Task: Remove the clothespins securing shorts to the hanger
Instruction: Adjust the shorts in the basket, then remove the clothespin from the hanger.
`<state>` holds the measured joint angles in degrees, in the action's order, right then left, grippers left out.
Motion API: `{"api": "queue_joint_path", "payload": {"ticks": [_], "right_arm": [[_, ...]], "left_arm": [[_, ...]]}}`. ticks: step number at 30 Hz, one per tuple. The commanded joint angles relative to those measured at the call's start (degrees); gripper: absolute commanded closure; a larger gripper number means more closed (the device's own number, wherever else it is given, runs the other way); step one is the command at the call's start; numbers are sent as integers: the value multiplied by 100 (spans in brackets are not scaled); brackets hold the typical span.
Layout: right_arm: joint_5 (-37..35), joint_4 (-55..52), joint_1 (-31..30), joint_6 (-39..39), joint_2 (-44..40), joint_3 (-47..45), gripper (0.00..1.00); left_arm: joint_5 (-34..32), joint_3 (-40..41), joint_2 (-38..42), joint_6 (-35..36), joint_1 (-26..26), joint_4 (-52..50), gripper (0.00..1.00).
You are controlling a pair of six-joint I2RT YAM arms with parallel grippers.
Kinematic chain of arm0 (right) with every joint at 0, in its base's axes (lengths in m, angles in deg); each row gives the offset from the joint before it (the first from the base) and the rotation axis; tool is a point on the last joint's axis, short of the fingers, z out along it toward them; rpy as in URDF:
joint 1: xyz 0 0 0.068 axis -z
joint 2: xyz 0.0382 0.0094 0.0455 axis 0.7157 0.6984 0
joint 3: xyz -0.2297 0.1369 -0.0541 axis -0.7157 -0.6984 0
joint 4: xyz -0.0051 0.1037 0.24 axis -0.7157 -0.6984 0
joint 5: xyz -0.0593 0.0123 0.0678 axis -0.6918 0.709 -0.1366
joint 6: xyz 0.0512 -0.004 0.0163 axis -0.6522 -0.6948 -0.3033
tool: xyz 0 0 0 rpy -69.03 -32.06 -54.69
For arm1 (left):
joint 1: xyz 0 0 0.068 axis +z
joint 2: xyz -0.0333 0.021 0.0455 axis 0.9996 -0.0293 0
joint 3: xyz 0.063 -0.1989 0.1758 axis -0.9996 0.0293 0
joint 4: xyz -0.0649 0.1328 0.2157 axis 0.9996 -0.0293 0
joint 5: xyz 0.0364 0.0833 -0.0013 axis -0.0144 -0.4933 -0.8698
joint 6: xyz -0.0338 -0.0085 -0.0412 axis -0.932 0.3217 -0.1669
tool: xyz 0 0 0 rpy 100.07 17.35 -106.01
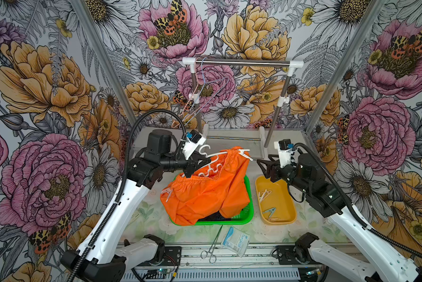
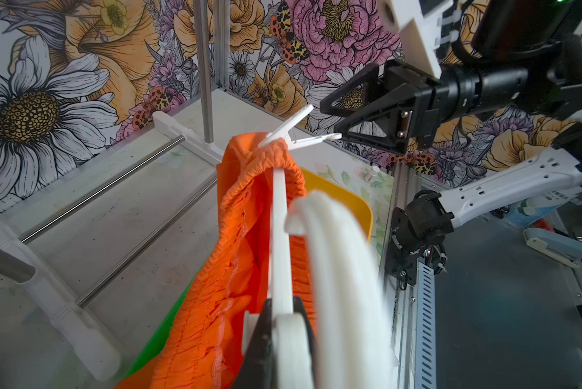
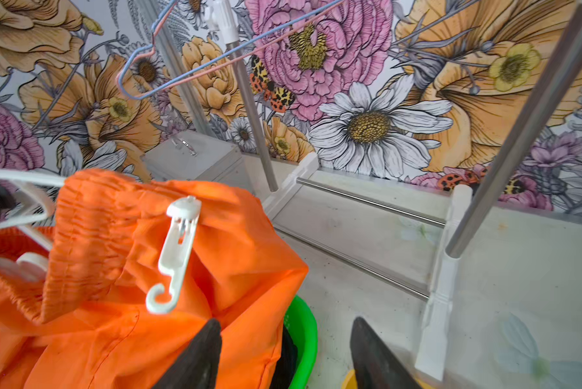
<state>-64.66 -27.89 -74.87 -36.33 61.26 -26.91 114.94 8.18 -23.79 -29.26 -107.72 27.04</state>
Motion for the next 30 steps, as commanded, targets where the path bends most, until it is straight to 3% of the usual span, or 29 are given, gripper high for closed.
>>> {"api": "queue_joint_path", "payload": {"ticks": [1, 5, 11, 21, 30], "right_arm": [[613, 492, 4, 782, -315, -206, 40], [840, 1124, -35, 1419, -783, -752, 38], [963, 1879, -139, 2153, -1277, -1322, 25], [1347, 2091, -291, 3353, -848, -1052, 25], [2017, 1809, -335, 3700, -380, -683, 28]], "left_arm": [[1030, 104, 51, 120, 418, 200, 100], [1359, 231, 167, 286, 595, 184, 100], [1356, 302, 390, 587, 580, -32, 100], [844, 208, 371, 878, -32, -541, 100], [776, 157, 316, 870, -143, -564, 100]]}}
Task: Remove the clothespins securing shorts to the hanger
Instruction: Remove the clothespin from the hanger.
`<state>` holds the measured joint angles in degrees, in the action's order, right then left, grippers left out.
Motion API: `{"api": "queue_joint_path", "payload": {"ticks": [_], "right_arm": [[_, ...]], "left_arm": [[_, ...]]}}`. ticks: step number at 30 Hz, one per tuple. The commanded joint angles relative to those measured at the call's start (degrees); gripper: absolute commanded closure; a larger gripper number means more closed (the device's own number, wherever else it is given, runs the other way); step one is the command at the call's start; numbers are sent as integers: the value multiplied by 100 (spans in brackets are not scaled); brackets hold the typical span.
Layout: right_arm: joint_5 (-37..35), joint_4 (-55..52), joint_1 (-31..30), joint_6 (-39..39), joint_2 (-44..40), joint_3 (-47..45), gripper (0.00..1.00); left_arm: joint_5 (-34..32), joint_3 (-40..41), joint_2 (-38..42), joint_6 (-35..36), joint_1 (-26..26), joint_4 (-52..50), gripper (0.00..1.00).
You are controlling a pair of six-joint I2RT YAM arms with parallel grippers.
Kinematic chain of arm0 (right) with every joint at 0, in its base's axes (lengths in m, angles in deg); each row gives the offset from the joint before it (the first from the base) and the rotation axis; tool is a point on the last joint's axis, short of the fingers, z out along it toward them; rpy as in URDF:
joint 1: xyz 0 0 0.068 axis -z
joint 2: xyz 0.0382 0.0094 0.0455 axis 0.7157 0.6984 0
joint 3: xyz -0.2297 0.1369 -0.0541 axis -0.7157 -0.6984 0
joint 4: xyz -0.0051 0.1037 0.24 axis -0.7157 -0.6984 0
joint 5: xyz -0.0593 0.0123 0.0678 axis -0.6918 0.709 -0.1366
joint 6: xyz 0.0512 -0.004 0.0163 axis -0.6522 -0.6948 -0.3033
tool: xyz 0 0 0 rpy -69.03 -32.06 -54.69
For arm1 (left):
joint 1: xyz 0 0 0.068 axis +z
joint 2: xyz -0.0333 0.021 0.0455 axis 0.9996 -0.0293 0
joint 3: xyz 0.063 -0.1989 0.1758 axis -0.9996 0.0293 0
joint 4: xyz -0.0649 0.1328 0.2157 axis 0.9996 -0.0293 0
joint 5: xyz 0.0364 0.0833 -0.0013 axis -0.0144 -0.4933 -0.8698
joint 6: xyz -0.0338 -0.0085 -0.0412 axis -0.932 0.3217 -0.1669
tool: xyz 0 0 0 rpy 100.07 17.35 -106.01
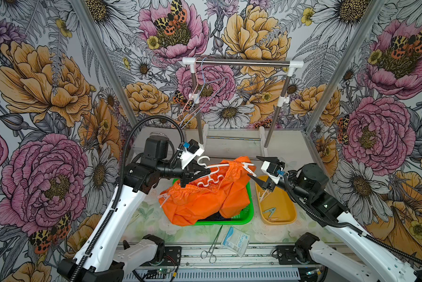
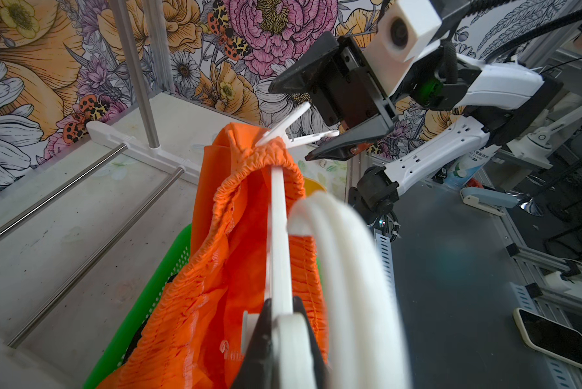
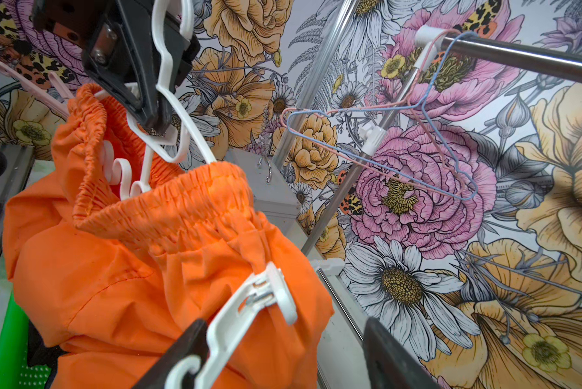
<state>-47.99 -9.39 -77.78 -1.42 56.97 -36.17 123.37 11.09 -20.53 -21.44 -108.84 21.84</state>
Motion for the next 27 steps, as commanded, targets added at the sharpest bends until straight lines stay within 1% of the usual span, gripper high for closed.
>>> {"api": "queue_joint_path", "payload": {"ticks": [1, 4, 7, 12, 14, 24, 27], "right_arm": [[387, -50, -44, 209, 68, 266, 28], [562, -206, -53, 286, 126, 400, 31], [712, -440, -53, 348, 233, 559, 36], [783, -624, -62, 393, 330, 619, 39], [829, -649, -62, 390, 351, 619, 44], [885, -709, -71, 381, 429, 616, 44], [847, -716, -71, 400, 426, 614, 47]], "left_arm": [[-67, -148, -16, 101, -41, -66, 100], [-89, -161, -78, 160, -49, -175, 100], [-103, -139, -98, 156, -71, -195, 100], [-136, -130, -80, 149, -129, -198, 100], [-129, -141, -83, 131, -137, -195, 100], [-113, -177, -76, 90, -145, -194, 100], [-110, -171, -64, 74, -163, -200, 100]]}}
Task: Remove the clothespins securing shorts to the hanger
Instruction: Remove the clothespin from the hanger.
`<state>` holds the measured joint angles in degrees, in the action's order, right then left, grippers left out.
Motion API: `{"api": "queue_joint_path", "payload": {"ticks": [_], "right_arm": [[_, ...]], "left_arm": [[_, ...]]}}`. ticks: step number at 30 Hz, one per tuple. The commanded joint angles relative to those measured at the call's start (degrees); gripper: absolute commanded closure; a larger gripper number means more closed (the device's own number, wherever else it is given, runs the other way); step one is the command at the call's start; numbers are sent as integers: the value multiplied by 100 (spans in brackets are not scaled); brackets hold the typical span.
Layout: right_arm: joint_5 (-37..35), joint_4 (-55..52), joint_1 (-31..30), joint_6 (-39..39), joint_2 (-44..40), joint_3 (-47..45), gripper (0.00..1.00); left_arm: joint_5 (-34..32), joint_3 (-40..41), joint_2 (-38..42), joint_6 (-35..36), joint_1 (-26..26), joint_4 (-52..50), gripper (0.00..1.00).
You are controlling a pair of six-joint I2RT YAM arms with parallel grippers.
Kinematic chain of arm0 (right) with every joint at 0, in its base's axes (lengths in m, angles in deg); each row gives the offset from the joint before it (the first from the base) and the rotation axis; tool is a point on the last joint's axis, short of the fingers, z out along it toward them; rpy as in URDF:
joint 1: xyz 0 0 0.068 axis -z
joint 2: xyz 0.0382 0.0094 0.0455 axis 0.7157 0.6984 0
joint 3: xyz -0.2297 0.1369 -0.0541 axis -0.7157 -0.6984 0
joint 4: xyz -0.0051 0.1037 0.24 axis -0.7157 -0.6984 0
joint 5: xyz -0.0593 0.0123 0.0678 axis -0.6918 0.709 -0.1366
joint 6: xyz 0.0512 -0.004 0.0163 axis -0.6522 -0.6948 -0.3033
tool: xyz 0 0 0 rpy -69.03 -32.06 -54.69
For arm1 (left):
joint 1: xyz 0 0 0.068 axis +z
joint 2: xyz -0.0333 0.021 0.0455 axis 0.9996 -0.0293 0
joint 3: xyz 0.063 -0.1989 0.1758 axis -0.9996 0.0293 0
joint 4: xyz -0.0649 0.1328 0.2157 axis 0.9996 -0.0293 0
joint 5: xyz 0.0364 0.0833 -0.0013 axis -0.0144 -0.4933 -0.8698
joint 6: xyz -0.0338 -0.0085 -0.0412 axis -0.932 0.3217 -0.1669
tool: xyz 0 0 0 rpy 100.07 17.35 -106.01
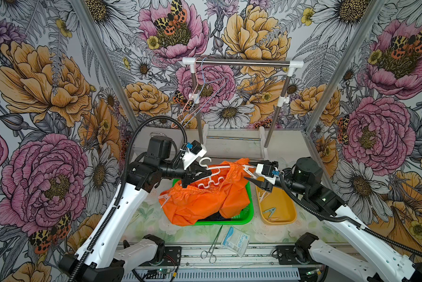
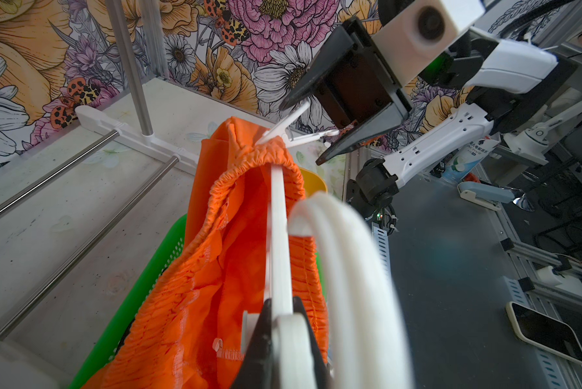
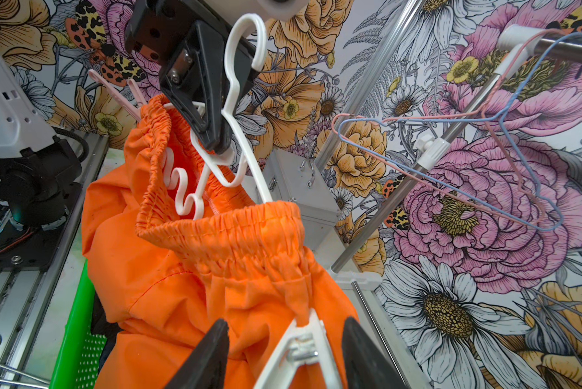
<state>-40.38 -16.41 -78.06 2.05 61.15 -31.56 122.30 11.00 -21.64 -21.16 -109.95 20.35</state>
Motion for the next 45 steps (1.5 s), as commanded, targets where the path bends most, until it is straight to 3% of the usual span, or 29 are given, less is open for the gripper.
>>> {"api": "queue_joint_path", "payload": {"ticks": [1, 22, 31, 36, 45], "right_arm": [[87, -11, -42, 50, 10, 155, 49], [130, -16, -42, 43, 51, 175, 71], [84, -13, -42, 29, 8, 184, 92], [-43, -13, -42, 29, -54, 160, 99], [-288, -52, -42, -105, -208, 165, 100]], "left_arm": [[-9, -165, 55, 59, -52, -77, 100], [-88, -195, -24, 152, -131, -277, 100], [-231, -184, -15, 169, -106, -322, 100], [-277, -121, 26, 153, -13, -344, 100], [-482, 126, 209, 134, 183, -429, 100]]}}
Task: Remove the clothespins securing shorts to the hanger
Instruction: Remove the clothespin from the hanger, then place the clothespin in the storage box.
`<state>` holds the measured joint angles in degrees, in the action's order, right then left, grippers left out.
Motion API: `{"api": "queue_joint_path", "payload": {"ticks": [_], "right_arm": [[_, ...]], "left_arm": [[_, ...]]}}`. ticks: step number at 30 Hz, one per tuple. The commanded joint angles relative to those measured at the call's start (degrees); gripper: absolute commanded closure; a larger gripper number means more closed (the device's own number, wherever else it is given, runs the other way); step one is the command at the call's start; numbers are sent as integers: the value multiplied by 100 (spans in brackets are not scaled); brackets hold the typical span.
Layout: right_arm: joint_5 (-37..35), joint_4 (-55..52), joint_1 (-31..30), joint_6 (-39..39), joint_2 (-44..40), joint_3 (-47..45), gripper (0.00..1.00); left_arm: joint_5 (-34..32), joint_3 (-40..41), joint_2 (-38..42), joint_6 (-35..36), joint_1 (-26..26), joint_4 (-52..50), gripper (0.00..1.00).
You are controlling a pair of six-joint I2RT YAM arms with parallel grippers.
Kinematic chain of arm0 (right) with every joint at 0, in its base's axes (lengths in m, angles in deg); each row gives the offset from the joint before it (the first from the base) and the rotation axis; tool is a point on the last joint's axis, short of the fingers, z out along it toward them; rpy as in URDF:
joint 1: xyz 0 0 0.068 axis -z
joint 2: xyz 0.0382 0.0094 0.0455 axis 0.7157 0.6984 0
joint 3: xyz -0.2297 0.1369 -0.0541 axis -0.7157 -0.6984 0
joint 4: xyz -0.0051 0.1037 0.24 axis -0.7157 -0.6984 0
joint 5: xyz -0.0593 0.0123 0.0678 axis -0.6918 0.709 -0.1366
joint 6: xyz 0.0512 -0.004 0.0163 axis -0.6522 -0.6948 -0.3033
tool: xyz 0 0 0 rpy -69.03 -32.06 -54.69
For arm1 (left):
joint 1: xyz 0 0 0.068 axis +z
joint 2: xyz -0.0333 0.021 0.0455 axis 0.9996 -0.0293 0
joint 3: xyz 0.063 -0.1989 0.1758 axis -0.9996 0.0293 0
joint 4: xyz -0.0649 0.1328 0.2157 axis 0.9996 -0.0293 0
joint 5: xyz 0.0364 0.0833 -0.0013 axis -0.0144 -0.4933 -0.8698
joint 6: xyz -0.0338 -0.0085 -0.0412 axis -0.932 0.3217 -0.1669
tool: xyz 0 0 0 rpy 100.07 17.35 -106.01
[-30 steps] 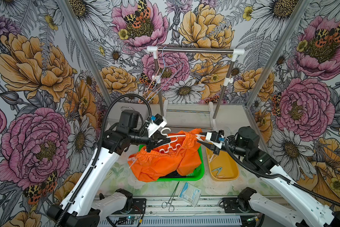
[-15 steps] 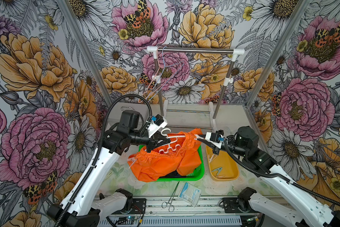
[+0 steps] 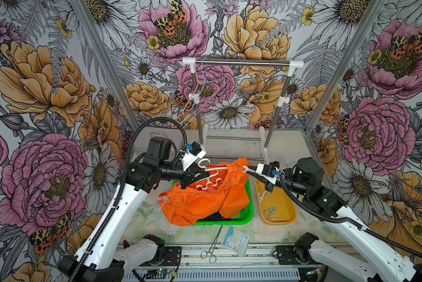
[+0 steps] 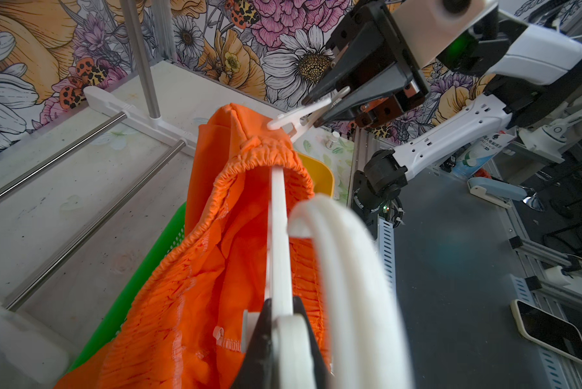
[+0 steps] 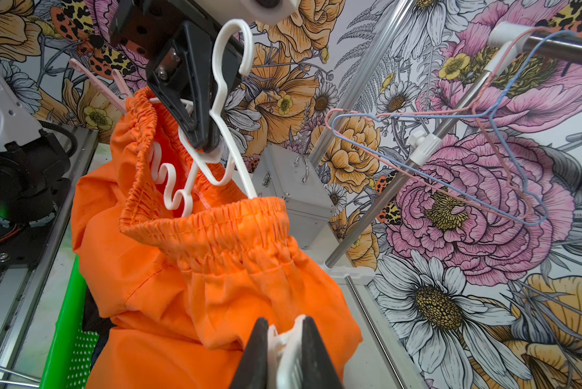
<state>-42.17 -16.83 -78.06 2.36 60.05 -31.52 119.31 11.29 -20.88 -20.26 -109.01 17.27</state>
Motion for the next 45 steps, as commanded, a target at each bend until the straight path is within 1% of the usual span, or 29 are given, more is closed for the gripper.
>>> {"api": "queue_joint_path", "payload": {"ticks": [1, 3, 7, 11, 16, 20, 22, 28, 33, 35, 39, 40, 42, 45], "right_arm": [[-128, -15, -42, -179, -115, 173, 100], [-196, -4, -42, -257, -127, 181, 100], [-773, -9, -51, -713, -128, 249, 100], [-1768, -71, -60, -1813, -219, 225, 100], [-2946, -527, -68, -2991, -553, -58, 100], [-3875, -1355, -61, -3912, -718, -262, 100], [-4111, -1813, -60, -4314, -689, -318, 100], [-4359, -2751, -38, -5292, -302, -524, 100], [-4367, -2832, 92, -5679, 196, -820, 100], [-4253, -2840, 233, -5743, 433, -937, 100], [-3806, -2840, 688, -5841, 986, -1115, 94], [-3745, -2832, 764, -5845, 1110, -1134, 94], [-3729, -2824, 831, -5862, 1310, -1156, 91], [-3770, -2832, 859, -5837, 1513, -1160, 85]], "left_arm": [[-224, 114, 142, 42, 108, -149, 100], [-289, 140, 151, 45, 125, -200, 100], [-302, 192, 174, 49, 126, -238, 100], [-310, 225, 257, -34, 94, -237, 100], [-454, 186, 418, -198, -37, -238, 100], [-598, 121, 484, -279, -232, -234, 100], [-651, 63, 478, -294, -337, -238, 100], [-689, -130, 343, -253, -537, -230, 100], [-534, -162, 195, -169, -548, -229, 100], [-522, -150, 189, -161, -546, -229, 100], [-525, -119, 203, -153, -550, -229, 100], [-530, -124, 193, -159, -553, -229, 100], [-533, -137, 184, -157, -550, -229, 100], [-539, -127, 154, -144, -550, -229, 100]]}}
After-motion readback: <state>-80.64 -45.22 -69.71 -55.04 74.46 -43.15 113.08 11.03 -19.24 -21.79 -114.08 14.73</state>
